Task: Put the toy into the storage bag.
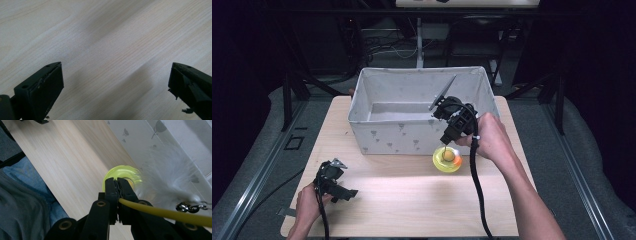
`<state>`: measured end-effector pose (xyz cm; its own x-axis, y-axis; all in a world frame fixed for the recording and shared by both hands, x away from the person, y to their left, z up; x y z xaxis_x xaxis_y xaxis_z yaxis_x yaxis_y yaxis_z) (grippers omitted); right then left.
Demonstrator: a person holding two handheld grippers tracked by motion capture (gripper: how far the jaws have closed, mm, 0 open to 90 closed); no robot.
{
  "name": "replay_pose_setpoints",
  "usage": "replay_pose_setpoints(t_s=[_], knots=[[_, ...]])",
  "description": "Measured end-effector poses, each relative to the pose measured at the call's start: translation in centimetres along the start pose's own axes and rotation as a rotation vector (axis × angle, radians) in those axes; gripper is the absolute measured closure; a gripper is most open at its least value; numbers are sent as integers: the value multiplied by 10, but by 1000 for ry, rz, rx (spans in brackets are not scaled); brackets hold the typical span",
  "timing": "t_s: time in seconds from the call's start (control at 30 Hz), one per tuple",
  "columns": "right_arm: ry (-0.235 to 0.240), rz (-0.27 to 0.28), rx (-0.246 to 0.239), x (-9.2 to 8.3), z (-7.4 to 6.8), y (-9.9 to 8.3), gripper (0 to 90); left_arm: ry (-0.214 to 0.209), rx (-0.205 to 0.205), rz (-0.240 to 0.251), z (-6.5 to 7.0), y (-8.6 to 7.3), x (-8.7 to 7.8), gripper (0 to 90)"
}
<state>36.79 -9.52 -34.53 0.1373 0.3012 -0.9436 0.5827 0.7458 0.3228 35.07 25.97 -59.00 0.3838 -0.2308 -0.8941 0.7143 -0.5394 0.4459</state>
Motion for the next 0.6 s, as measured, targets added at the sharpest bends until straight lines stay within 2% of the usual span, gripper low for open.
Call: replay_pose_setpoints(t_s=[0.6], knots=[[-13, 21, -16, -32, -2, 7, 877, 4, 2, -2, -1, 0, -1, 0]])
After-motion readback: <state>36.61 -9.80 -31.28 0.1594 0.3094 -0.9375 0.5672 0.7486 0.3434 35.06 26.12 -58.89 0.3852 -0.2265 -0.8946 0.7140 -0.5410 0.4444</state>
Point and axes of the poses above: each handheld gripper's, and its own axes: x roughly forward along the jaws, y roughly out of its top, z roughly to its right, the point moved 4 cm from there along x, roughly forward along the jaws, and after that the axes turned 5 degrees about y, right-handed, at the moved point
